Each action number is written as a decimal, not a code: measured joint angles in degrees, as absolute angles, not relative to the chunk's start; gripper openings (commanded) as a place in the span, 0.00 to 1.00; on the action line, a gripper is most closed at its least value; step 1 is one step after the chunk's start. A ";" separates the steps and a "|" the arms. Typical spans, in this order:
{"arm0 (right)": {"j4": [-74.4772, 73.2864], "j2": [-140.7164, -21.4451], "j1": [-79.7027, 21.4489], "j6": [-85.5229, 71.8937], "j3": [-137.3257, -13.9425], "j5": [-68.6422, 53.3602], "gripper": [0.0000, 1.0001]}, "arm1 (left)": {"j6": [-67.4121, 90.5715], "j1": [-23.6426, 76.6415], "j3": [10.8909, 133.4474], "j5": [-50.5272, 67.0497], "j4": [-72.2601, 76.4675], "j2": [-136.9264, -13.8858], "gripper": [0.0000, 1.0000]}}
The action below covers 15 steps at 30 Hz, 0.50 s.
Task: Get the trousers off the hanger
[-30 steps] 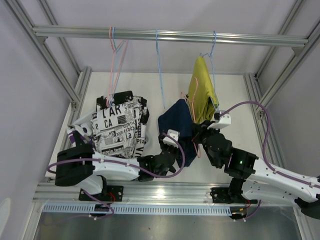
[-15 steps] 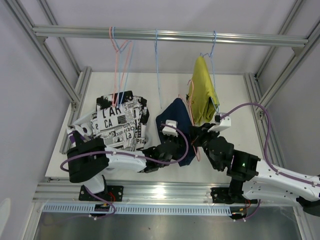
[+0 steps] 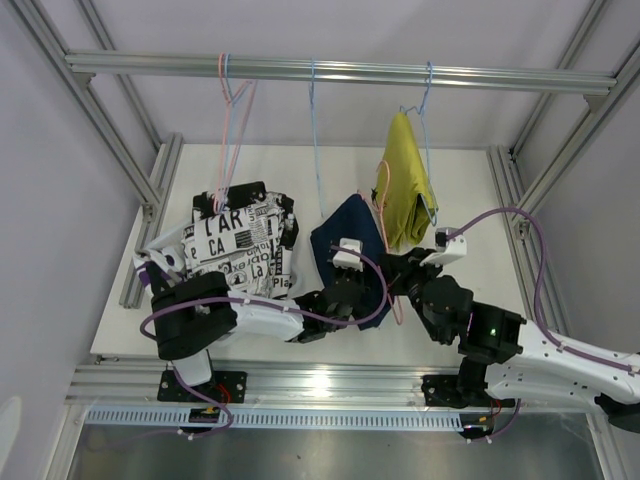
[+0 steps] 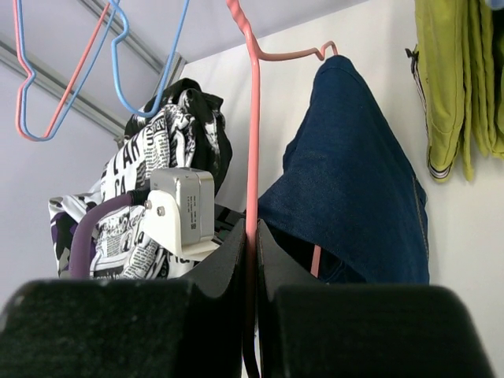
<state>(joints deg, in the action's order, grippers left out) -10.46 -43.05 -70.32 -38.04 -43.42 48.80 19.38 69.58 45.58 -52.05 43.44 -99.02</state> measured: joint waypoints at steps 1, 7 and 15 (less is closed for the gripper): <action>-10.52 -42.74 -70.35 -38.17 -43.27 48.80 0.00 | 19.14 69.58 45.58 -52.05 43.46 -99.00 0.01; -10.74 -41.54 -70.37 -39.07 -41.71 49.84 0.00 | 18.39 69.56 44.66 -51.70 41.30 -95.96 0.01; -10.76 -40.73 -70.46 -40.53 -37.87 52.93 0.00 | 14.39 71.11 42.37 -50.61 36.40 -83.44 0.01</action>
